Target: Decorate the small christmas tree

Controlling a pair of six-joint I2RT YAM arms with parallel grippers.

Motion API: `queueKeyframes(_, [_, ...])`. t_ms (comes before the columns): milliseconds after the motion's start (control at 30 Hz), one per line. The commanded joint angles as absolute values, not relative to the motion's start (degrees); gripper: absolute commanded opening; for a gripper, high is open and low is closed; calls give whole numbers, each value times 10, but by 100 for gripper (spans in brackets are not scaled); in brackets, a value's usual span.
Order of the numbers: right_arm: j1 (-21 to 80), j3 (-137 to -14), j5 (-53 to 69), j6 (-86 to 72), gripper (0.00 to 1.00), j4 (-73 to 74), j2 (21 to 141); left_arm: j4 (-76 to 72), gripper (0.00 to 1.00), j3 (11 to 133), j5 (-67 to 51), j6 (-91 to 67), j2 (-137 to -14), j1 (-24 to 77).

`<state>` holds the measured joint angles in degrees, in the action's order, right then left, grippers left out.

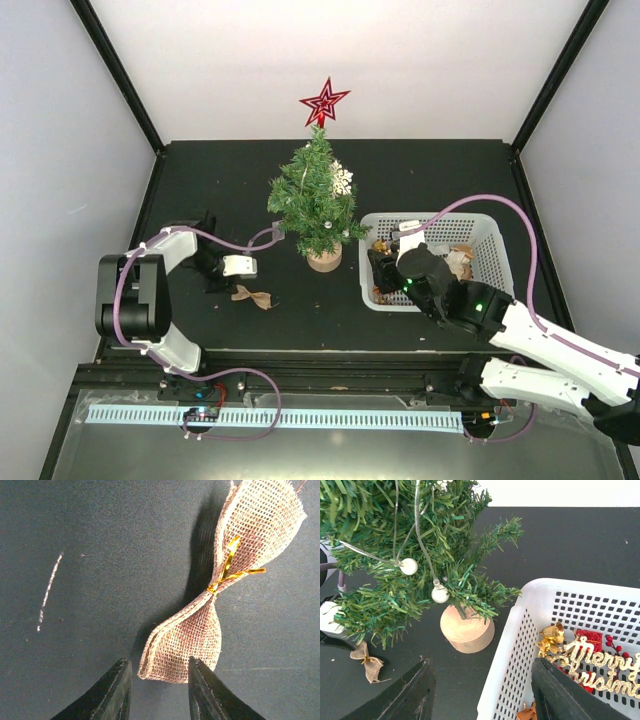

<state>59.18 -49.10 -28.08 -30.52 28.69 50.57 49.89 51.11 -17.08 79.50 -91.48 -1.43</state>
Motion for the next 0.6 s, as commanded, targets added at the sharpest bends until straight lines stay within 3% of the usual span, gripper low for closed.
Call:
queueKeyframes(0, [582,-482,-276,-304,54,270,508,495,31,497,-189,803,-923,-16])
queueKeyframes(133, [579,-477,-269,-307,54,265,506,480,24,483,-189,799,-930,-16])
queueKeyframes(267, [577,-477,-269,-309,54,267,505,482,3,484,-196,793,-934,-16])
queueKeyframes(567, [573,-471,-270,-314,54,274,491,523,2,517,-275,778,-856,-29])
